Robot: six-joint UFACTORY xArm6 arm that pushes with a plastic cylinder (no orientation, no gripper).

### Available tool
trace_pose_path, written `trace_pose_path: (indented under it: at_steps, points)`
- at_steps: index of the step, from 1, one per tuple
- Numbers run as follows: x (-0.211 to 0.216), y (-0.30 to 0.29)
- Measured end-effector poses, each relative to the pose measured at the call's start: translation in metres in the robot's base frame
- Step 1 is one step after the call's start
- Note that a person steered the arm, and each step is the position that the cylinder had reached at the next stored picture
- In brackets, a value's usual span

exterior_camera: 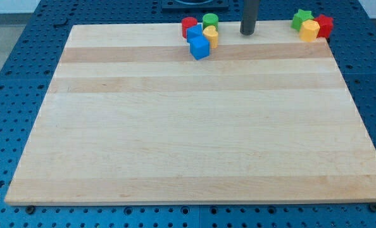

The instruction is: Slide the green circle and red circle towards left and down a bit

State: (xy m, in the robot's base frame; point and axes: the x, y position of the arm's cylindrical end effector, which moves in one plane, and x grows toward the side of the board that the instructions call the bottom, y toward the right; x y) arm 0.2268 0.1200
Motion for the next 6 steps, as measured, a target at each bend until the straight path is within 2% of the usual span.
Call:
trace_pose_path:
  at_steps: [1, 2, 3, 5, 6]
  points:
    - [-0.007, -0.001]
    - [-0.035, -0.001]
    - [-0.035, -0.005]
    - [-0.032, -0.079]
    - [-0.017, -0.126]
